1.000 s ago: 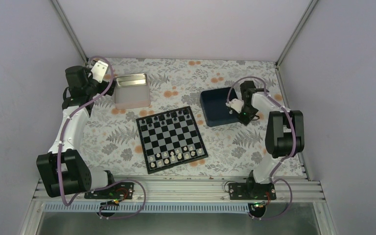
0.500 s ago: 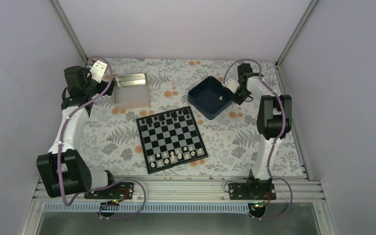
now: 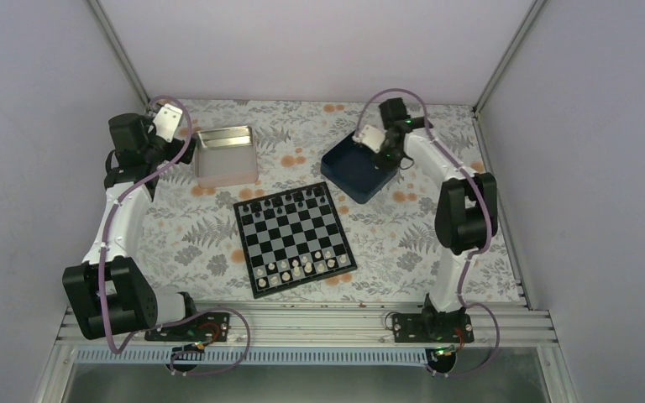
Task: Set up the chess pieces on the board
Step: Adjust the storage box at the center of the board.
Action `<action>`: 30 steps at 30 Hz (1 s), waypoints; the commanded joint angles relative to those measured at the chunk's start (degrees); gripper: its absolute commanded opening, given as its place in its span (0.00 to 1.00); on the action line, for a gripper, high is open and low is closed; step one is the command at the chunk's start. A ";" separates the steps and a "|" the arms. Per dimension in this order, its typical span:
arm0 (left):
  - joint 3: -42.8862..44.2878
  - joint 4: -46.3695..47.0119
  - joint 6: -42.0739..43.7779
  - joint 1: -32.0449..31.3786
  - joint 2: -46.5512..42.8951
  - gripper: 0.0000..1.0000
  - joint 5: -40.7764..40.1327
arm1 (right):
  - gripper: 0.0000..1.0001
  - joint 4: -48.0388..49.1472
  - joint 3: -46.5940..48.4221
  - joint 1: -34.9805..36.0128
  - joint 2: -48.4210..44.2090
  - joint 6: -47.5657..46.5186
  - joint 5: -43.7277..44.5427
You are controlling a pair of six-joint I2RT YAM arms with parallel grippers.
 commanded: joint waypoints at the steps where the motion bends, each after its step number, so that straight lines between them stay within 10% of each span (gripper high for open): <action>1: -0.30 1.24 -0.97 0.36 -1.01 1.00 1.17 | 0.05 -5.60 0.44 5.44 -0.55 1.35 -2.82; 30: 0.07 0.87 -0.95 0.52 -0.55 1.00 1.43 | 0.05 -12.18 -16.26 9.40 -6.39 1.82 -4.31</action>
